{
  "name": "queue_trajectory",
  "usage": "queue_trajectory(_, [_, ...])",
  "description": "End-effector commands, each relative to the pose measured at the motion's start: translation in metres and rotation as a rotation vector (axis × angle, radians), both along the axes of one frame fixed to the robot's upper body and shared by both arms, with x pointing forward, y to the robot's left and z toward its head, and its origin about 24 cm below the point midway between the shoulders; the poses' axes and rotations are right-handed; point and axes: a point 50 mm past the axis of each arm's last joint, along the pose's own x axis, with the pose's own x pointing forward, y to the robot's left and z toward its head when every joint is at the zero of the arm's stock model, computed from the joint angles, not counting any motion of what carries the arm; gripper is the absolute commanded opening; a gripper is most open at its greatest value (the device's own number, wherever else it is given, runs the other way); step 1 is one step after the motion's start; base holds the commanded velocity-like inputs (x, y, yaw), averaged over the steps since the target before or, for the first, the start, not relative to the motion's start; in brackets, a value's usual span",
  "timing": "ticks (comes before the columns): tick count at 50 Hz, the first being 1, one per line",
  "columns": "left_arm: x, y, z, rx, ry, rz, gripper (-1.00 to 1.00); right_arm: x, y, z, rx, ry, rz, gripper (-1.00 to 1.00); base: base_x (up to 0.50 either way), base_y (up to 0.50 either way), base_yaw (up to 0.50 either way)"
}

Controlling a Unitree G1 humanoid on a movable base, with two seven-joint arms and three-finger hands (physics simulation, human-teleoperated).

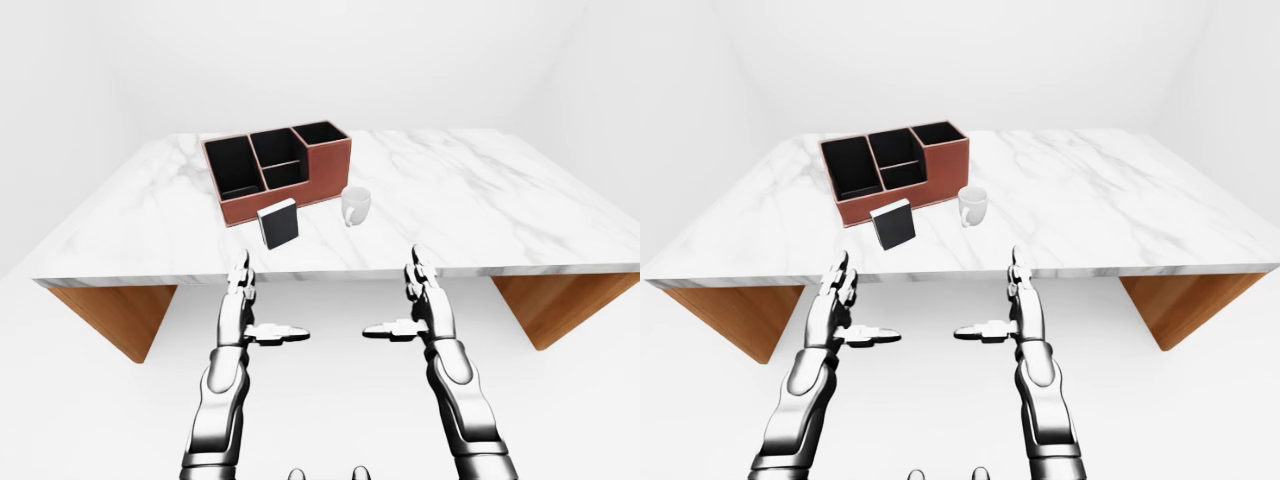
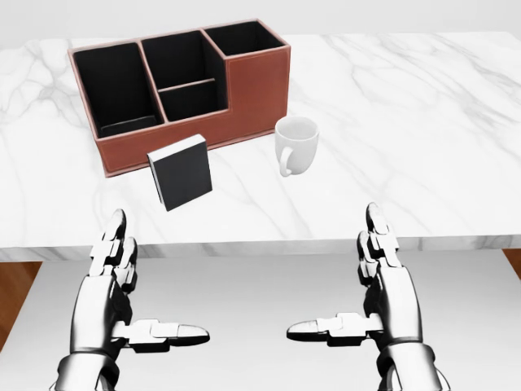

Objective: Pick up the book and place it in the front compartment of the caddy.

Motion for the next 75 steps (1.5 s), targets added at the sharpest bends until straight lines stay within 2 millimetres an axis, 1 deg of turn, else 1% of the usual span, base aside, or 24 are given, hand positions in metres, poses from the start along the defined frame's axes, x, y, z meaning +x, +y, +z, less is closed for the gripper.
queue_trajectory(1, [-0.001,0.007,0.001,0.001,0.002,-0.001,1.0,-0.001,-0.007,0.001,0.021,0.006,0.009,1.0,0.0,0.0,0.0])
queue_trajectory(13, [-0.002,0.008,0.009,0.002,-0.007,-0.001,1.0,-0.002,-0.006,0.006,0.026,0.003,0.011,1.0,0.0,0.0,0.0])
queue_trajectory(15, [-0.003,0.009,0.012,0.004,-0.012,-0.001,1.0,-0.003,-0.006,0.01,0.028,-0.001,0.011,1.0,0.0,0.0,0.0])
queue_trajectory(22, [-0.002,0.013,0.02,0.006,-0.031,0.009,1.0,-0.003,-0.006,0.012,0.031,-0.007,0.013,1.0,0.0,0.0,0.0])
queue_trajectory(27, [-0.004,0.014,0.031,0.012,-0.079,0.012,1.0,-0.006,-0.008,0.029,0.029,-0.078,0.011,1.0,0.0,0.0,0.0])
queue_trajectory(34, [-0.008,0.015,0.046,0.024,-0.144,0.013,1.0,-0.011,-0.009,0.048,0.024,-0.16,0.01,1.0,0.0,0.0,0.0])
queue_trajectory(35, [-0.008,0.015,0.046,0.024,-0.145,0.013,1.0,-0.011,-0.009,0.048,0.024,-0.161,0.01,1.0,0.0,0.0,0.0])
queue_trajectory(36, [-0.011,0.015,0.053,0.027,-0.177,0.011,1.0,-0.014,-0.009,0.06,0.024,-0.215,0.011,1.0,0.0,0.0,0.0])
queue_trajectory(45, [-0.017,0.015,0.07,0.034,-0.249,0.004,1.0,-0.02,-0.008,0.076,0.027,-0.283,0.016,1.0,0.0,0.0,0.0])
queue_trajectory(52, [-0.019,0.015,0.074,0.037,-0.267,0.004,1.0,-0.022,-0.008,0.081,0.038,-0.307,0.023,1.0,0.0,0.0,0.0])
queue_trajectory(55, [-0.02,0.015,0.076,0.037,-0.275,0.002,1.0,-0.025,-0.007,0.086,0.08,-0.335,0.051,1.0,0.0,0.0,0.0])
queue_trajectory(57, [-0.02,0.015,0.077,0.037,-0.279,0.002,1.0,-0.025,-0.008,0.088,0.099,-0.343,0.04,1.0,0.0,0.0,0.0])
queue_trajectory(64, [-0.021,0.014,0.077,0.038,-0.28,-0.001,1.0,-0.026,-0.01,0.091,0.101,-0.358,0.036,1.0,0.0,0.48,0.0])
queue_trajectory(75, [-0.021,0.014,0.077,0.039,-0.281,-0.003,1.0,-0.026,-0.009,0.091,0.094,-0.355,0.04,1.0,0.0,0.5,0.0])
